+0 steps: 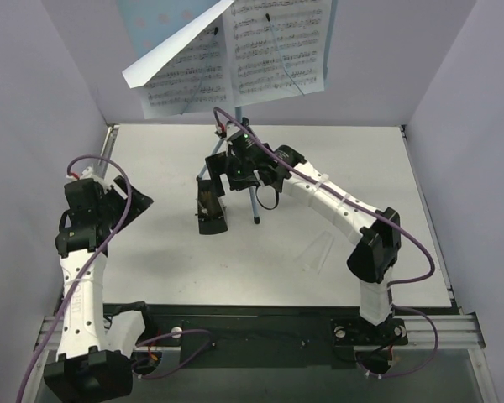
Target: Pack up the instrument practice props
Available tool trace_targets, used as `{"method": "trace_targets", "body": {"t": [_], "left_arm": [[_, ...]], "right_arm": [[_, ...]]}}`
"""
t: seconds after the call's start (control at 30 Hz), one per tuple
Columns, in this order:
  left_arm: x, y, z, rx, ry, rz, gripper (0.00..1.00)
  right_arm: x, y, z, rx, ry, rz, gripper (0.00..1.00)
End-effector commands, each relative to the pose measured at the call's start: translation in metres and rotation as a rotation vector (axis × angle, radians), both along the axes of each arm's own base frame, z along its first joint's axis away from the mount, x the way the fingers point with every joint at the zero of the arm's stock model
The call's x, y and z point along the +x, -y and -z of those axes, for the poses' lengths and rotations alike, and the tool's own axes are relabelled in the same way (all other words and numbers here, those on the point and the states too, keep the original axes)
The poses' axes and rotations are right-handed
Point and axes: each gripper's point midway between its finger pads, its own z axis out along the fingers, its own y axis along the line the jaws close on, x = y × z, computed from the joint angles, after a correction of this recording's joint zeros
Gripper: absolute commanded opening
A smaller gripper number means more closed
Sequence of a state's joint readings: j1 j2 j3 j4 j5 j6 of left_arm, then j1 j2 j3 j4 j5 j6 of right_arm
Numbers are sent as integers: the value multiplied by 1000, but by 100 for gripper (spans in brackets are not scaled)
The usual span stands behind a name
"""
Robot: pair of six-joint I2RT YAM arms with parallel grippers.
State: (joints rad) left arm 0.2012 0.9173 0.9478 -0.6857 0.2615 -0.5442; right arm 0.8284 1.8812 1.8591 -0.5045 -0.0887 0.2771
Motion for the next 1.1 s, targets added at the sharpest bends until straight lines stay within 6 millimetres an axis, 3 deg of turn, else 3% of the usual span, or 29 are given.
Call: {"method": "trace_targets", "body": {"t": [0.0, 0.17, 0.3, 0.67, 0.83, 1.07], "left_arm": [[6, -10, -22, -52, 69, -75, 80], [6, -12, -17, -75, 51, -80, 79], [7, -16, -17, -96, 42, -96, 79], [7, -10, -12, -94, 27, -63, 79], [8, 2, -16, -67, 33, -7, 79], [11, 33, -21, -7, 68, 175, 79]], "right_arm": [[16, -19, -19, 89, -6, 109, 86], [25, -41, -5, 80, -1, 122, 86], [33, -43, 7, 56, -6, 181, 80], [31, -68, 27, 32, 3, 191, 73], [29, -69, 34, 8, 6, 186, 56], [6, -72, 37, -31, 24, -8, 39]]}}
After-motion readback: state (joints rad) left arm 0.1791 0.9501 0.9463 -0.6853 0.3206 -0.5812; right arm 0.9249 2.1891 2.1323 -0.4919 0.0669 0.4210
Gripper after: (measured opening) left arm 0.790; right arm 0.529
